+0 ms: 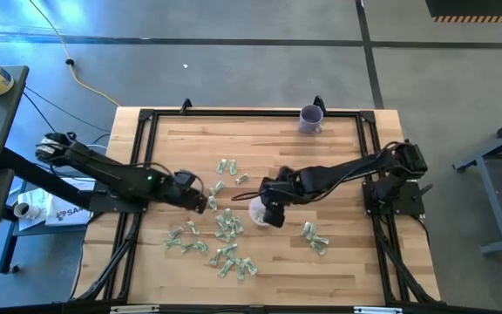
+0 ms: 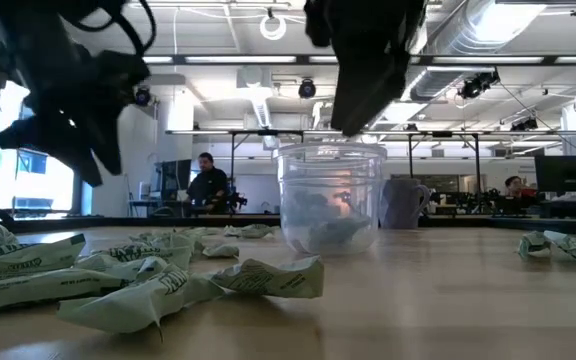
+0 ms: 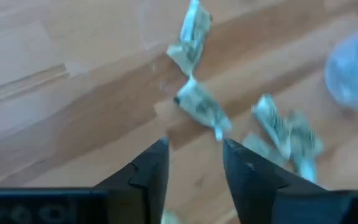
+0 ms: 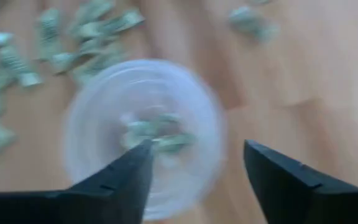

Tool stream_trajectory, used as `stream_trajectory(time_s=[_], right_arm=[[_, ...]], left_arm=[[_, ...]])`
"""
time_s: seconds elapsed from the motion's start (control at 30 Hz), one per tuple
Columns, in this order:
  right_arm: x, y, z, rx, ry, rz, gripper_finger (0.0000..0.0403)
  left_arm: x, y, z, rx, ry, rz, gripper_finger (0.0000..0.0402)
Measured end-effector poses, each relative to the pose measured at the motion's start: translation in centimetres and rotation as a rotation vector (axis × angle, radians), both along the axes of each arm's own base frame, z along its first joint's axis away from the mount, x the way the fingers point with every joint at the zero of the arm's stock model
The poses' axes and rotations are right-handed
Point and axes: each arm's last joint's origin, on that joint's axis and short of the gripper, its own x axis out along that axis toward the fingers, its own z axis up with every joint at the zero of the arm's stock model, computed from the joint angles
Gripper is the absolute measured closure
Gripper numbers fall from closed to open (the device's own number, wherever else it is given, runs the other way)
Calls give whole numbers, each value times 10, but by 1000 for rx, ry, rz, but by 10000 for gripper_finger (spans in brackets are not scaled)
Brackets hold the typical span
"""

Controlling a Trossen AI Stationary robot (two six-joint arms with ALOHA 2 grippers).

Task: Pick and place Stevia / Truvia into bins
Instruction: Put the stevia packet into the bin

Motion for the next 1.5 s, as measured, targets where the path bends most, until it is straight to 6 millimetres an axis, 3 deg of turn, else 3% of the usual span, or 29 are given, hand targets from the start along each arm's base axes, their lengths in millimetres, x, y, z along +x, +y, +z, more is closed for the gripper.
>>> stream_trajectory(time_s=[0.13,0.3,0.53,0.73,1.03,1.1,1.2,1.33,1.5], right_arm=[[-12,-3,15,-156,65,-73,114],[-27,-8,15,-190,141,-154,107],[-31,-8,11,-222,160,-209,107],[-43,0,20,-353,167,-163,107],[-96,5,62,-474,87,-327,108],[-109,4,70,-485,76,-374,108],[-125,3,81,-478,41,-417,108],[-139,-2,95,-456,-18,-426,108],[-153,-11,107,-438,-65,-440,108]], left_arm=[[19,6,-10,-22,-38,60,172],[37,2,-29,-9,29,64,131],[55,0,-54,62,127,70,119],[57,0,-66,134,199,28,177],[56,3,-66,275,238,-124,342],[55,2,-62,262,237,-155,374],[56,0,-47,190,214,-188,379],[70,-5,-4,167,34,-275,363],[98,-13,54,342,-265,-513,379]])
